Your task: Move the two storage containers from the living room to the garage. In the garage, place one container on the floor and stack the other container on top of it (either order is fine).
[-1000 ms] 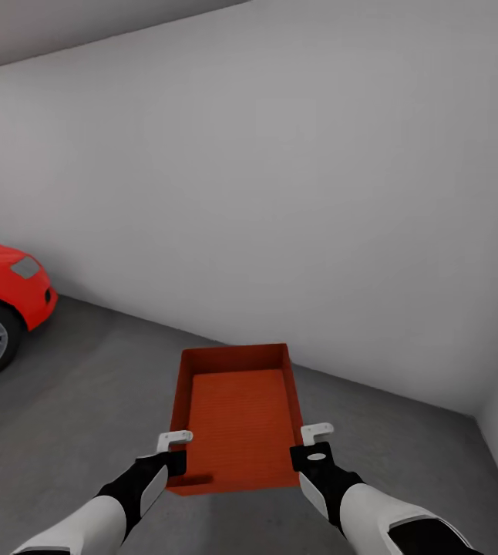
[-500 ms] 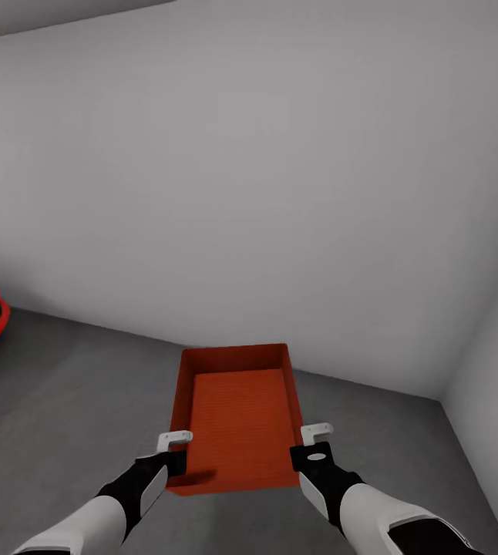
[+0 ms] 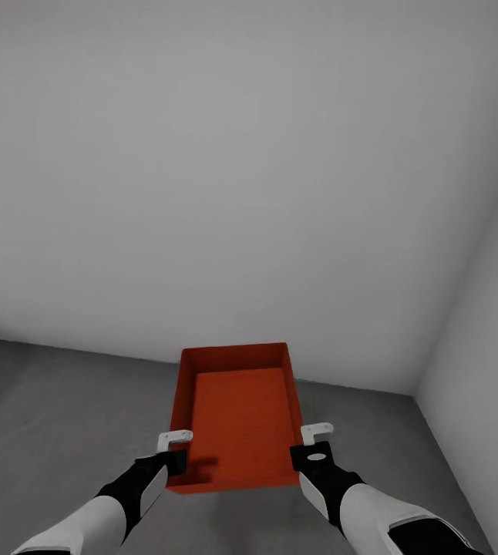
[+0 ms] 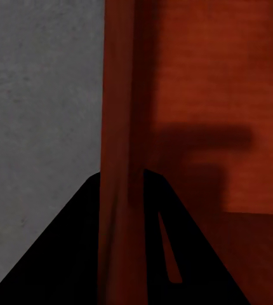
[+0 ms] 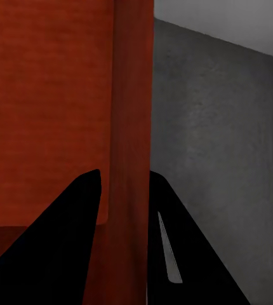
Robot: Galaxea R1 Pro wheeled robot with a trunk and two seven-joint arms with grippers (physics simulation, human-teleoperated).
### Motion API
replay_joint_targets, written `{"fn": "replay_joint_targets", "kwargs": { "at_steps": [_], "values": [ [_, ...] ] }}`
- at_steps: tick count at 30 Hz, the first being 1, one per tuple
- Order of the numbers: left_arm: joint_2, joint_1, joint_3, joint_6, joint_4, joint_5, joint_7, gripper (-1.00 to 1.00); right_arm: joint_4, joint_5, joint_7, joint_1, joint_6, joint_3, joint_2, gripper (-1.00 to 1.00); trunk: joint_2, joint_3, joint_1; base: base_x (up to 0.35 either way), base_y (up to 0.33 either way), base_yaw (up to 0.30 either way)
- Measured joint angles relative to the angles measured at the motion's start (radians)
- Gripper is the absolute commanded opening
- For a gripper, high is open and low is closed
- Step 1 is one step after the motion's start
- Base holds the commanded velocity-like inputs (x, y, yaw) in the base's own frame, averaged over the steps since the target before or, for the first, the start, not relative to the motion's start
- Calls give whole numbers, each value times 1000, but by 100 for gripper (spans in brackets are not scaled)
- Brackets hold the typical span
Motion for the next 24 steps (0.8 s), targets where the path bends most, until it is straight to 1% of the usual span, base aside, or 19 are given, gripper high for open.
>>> {"fn": "replay_joint_targets", "kwargs": {
  "at_steps": [10,17,20,24],
  "values": [
    [0,0,0,-1,1,0,0,-100,0,0,0,0,0,1,0,-100,0,0,0,225,0,-242],
    [0,0,0,1,2,1,0,-100,0,0,0,0,3,0,0,-100,0,0,0,170,0,-239],
    [0,0,-1,3,1,3,1,-100,0,1,1,0,5,0,0,-100,0,0,0,118,0,-132],
    [0,0,0,7,1,2,1,-100,0,2,2,0,10,-1,0,-100,0,0,0,66,0,-40]
  ]
}}
